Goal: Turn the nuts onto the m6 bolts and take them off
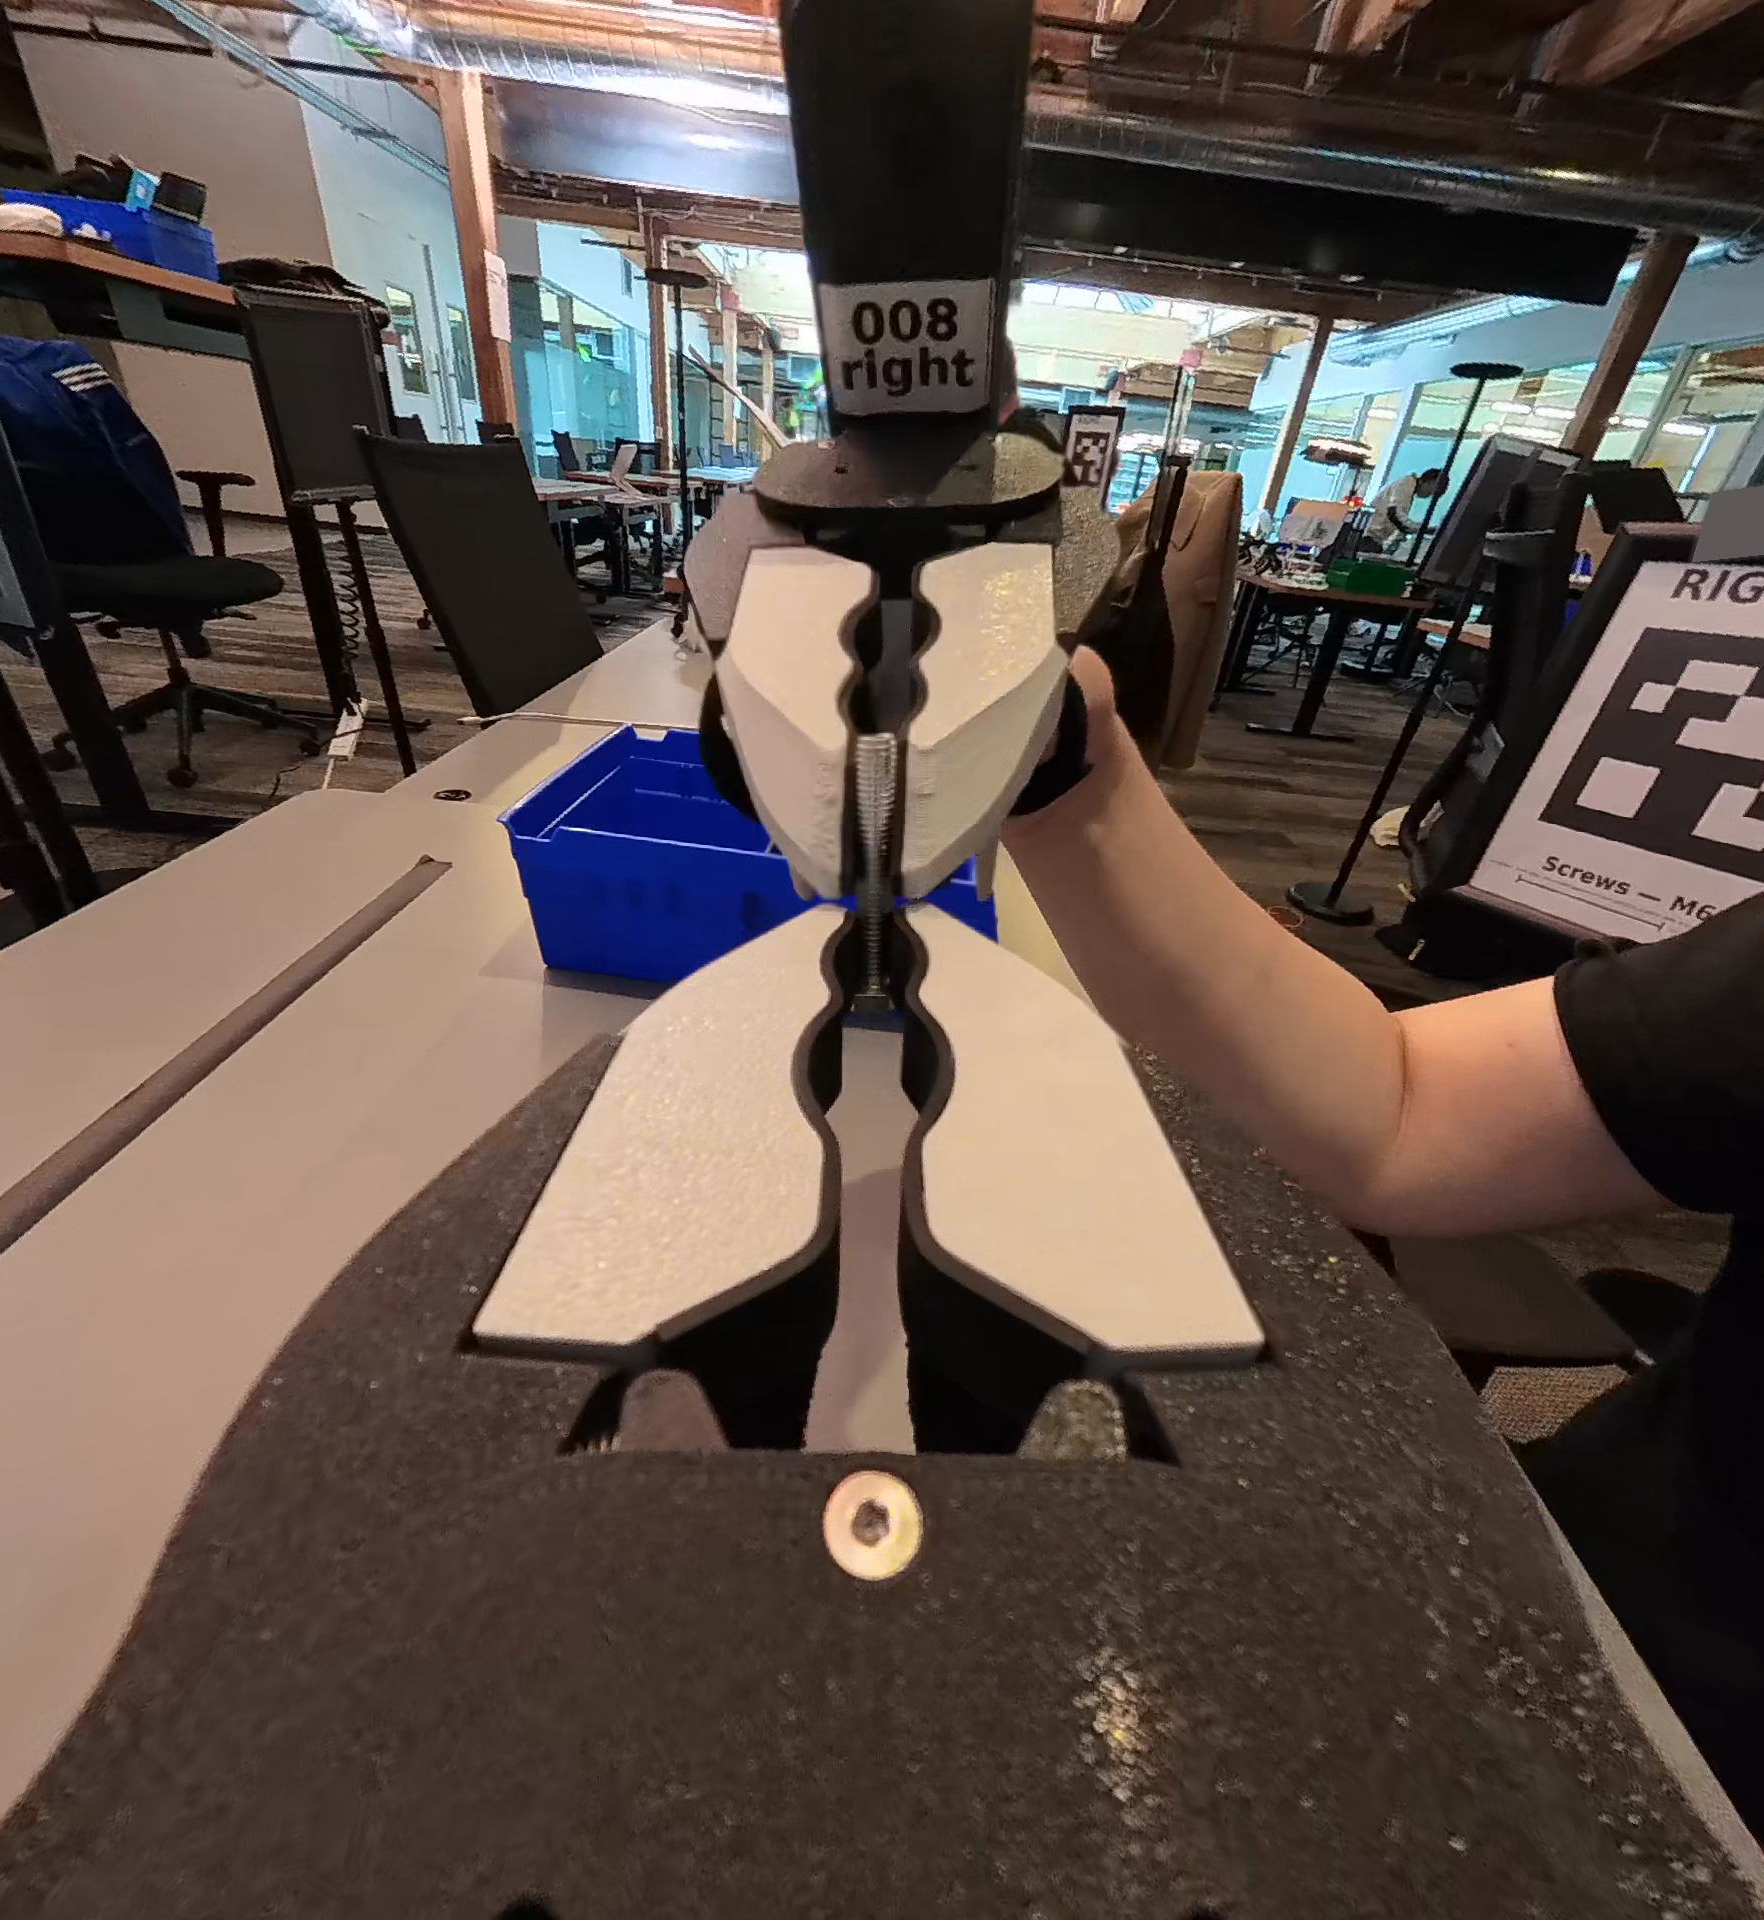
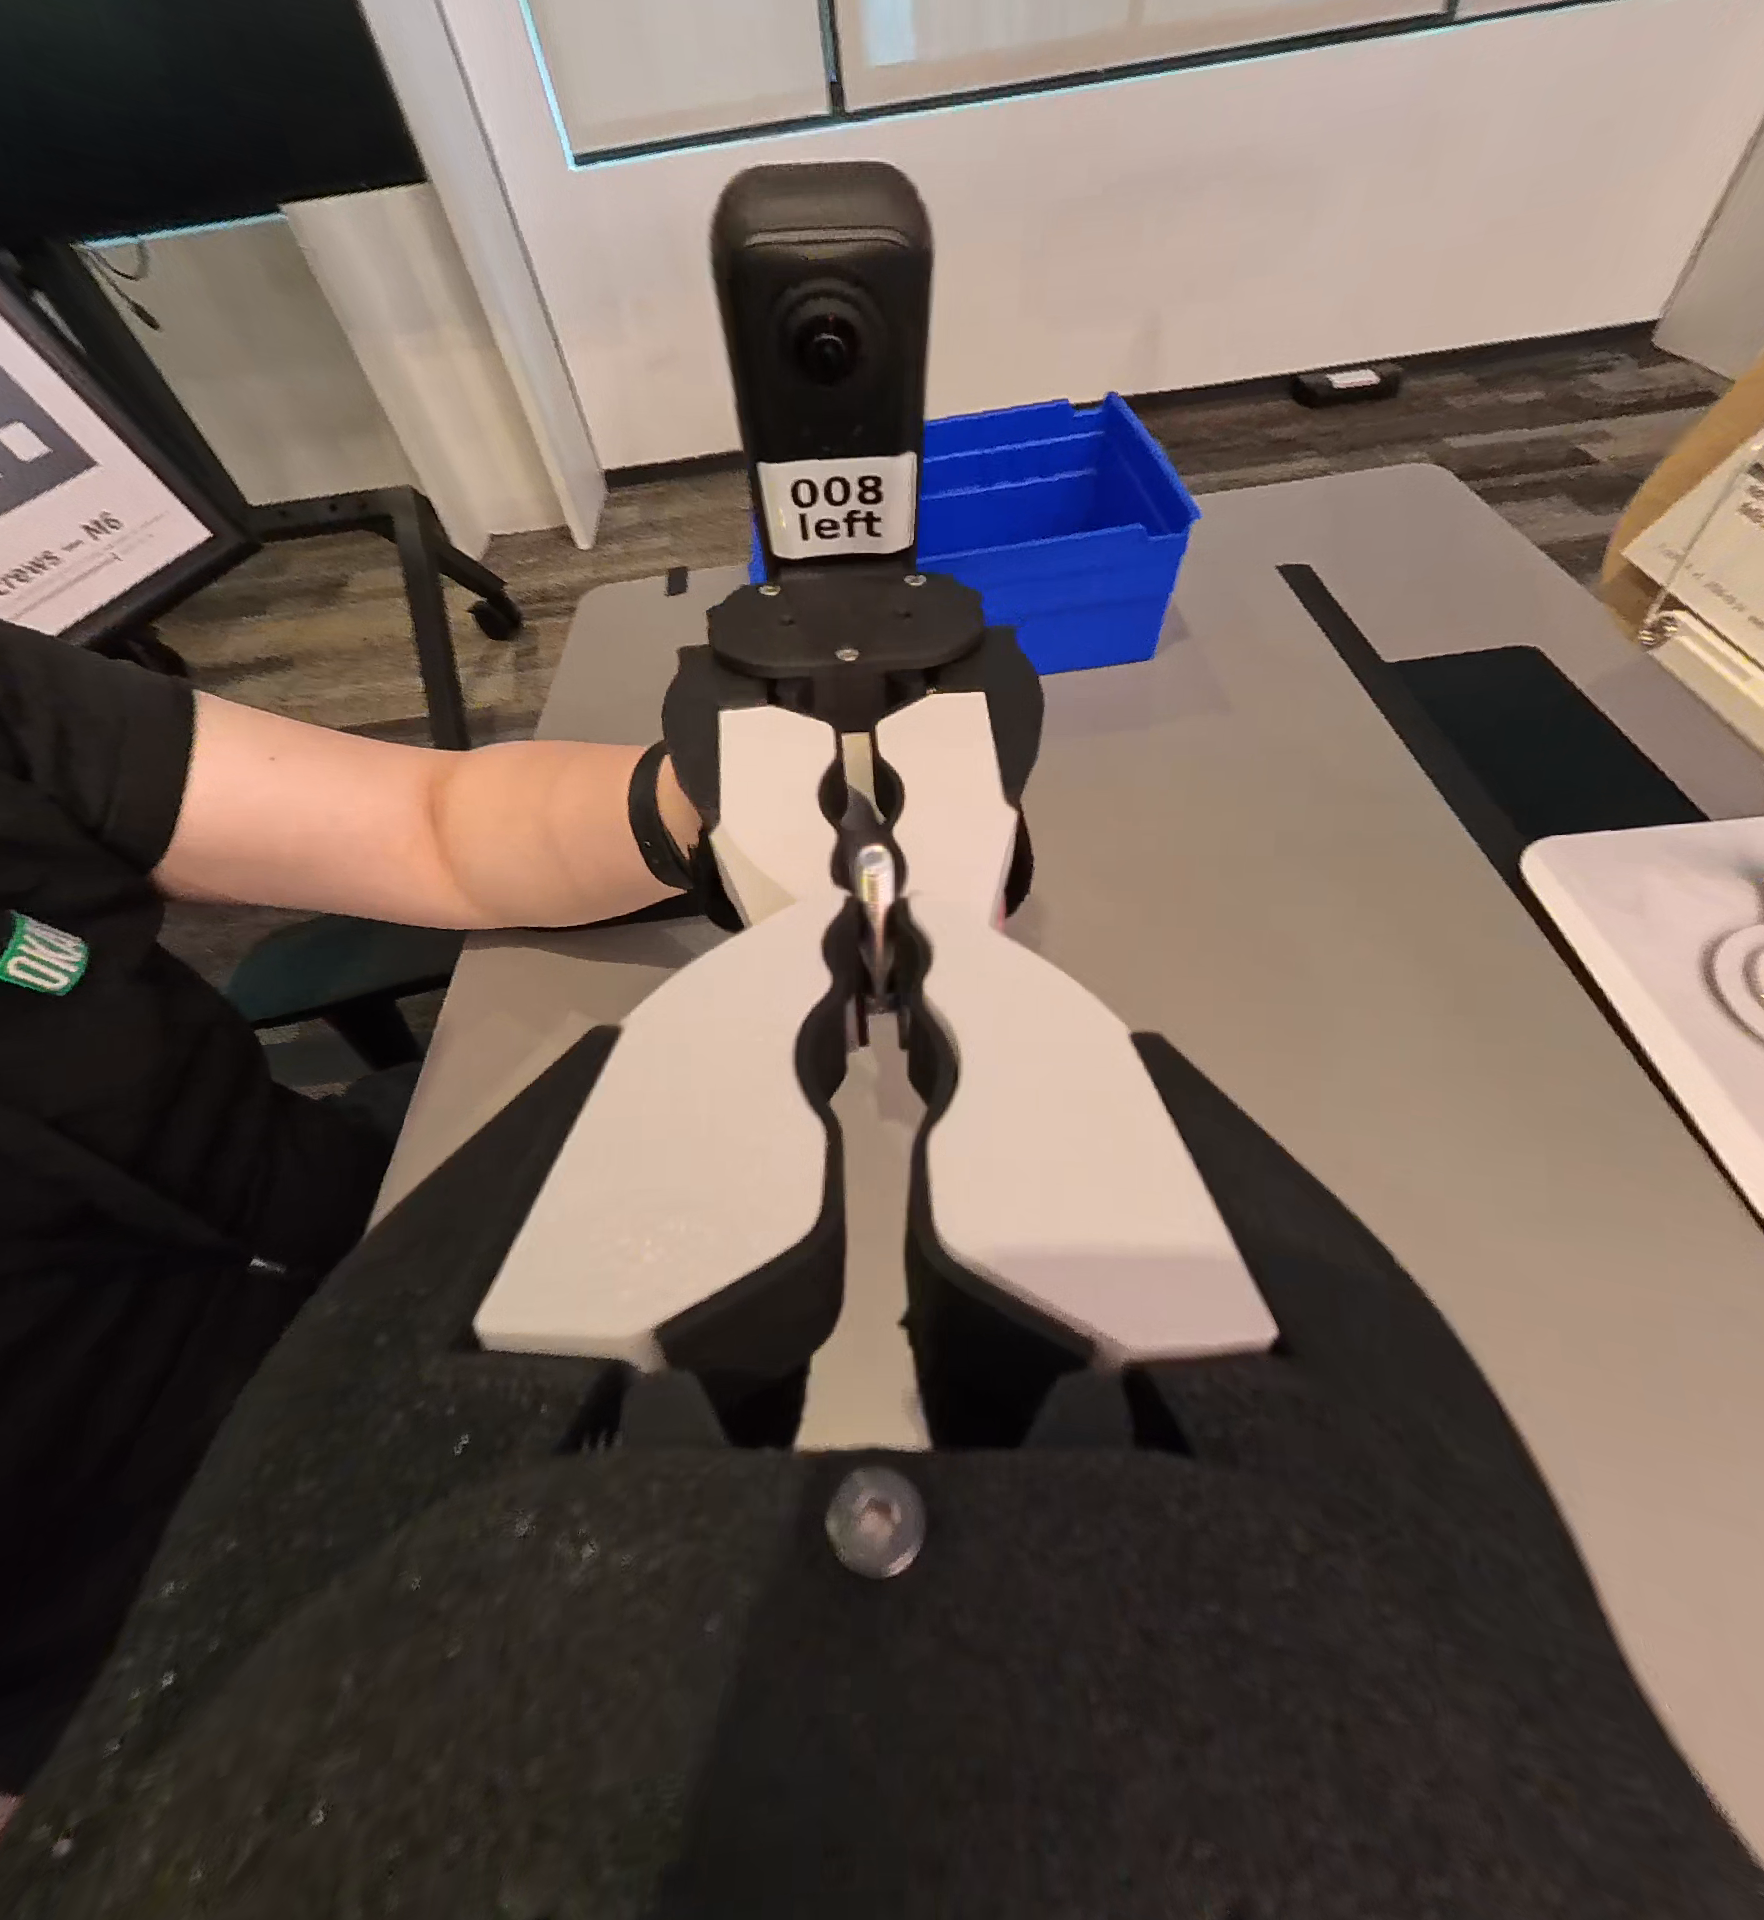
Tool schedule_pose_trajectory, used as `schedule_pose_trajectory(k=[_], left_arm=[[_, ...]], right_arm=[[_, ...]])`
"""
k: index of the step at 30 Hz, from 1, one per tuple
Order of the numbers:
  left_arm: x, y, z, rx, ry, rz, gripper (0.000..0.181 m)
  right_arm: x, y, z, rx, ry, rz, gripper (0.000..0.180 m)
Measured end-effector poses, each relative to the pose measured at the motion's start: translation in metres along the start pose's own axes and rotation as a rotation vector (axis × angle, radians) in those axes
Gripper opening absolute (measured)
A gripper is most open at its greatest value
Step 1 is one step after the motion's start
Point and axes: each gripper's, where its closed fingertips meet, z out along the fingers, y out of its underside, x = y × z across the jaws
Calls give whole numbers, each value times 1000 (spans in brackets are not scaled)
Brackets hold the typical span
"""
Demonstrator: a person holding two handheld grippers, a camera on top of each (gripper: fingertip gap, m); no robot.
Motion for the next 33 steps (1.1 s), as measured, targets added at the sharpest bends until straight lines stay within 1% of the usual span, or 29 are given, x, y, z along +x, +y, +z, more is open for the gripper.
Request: schedule_pose_trajectory(k=[4,9,12,14,16,18,20,22,24,26,28,29,33], left_arm=[[-2,-4,-2,27,-1,-16,5],[-10,-4,-4,25,-51,-32,32],[-14,1,-4,-7,-63,-39,38],[-17,2,-6,-23,-80,-32,38],[-20,2,-9,-32,-96,-31,38],[-19,1,-12,-51,-98,-40,38],[-17,0,-14,-72,-90,-35,37],[-17,0,-14,-95,-99,-23,37],[-15,1,-13,-124,-96,-19,37],[-12,3,-11,-151,-90,-14,36],[-11,6,-8,-168,-90,-5,36],[-9,7,-6,-176,-84,-5,36],[0,19,-2,-241,-30,-19,36]], right_arm=[[1,-5,1,42,-20,6,5],[9,-7,-7,93,-16,50,5],[16,-9,-22,101,42,81,5],[19,-12,-47,94,146,96,5],[31,-14,-92,87,370,101,5],[48,-4,-142,27,570,164,5],[76,21,-192,-116,717,280,5],[113,56,-244,-266,843,431,5],[142,100,-281,-401,893,570,6],[157,152,-306,-569,903,680,6],[165,201,-326,-750,906,719,5],[167,223,-332,-814,900,749,5],[180,286,-343,-925,868,832,6]])
